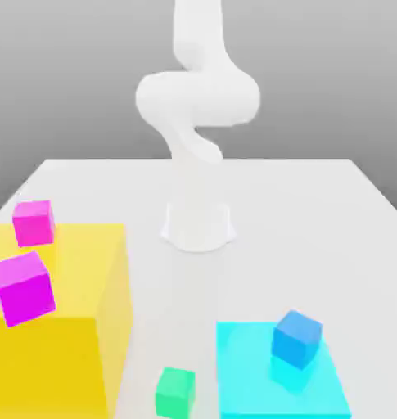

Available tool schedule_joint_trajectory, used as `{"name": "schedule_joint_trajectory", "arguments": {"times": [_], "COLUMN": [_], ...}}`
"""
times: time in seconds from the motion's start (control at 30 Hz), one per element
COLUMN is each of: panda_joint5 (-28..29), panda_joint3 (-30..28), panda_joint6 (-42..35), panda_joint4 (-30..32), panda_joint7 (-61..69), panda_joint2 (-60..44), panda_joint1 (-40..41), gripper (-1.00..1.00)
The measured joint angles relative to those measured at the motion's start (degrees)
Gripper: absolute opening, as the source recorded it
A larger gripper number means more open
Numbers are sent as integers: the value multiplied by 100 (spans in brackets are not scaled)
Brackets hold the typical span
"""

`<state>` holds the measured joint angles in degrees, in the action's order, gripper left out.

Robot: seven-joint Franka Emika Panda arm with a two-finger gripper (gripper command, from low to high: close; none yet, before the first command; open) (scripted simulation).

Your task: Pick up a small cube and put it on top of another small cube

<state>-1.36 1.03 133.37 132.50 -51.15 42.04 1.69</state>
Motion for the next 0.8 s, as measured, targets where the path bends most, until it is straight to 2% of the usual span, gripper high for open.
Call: {"name": "schedule_joint_trajectory", "arguments": {"times": [0.43,0.8], "panda_joint5": [-412,-116], "panda_joint3": [700,1145], "panda_joint6": [827,1538], "panda_joint4": [375,695], "panda_joint7": [-2997,-5957], "panda_joint2": [-1969,-3639], "panda_joint1": [845,1333], "gripper": [0,0]}}
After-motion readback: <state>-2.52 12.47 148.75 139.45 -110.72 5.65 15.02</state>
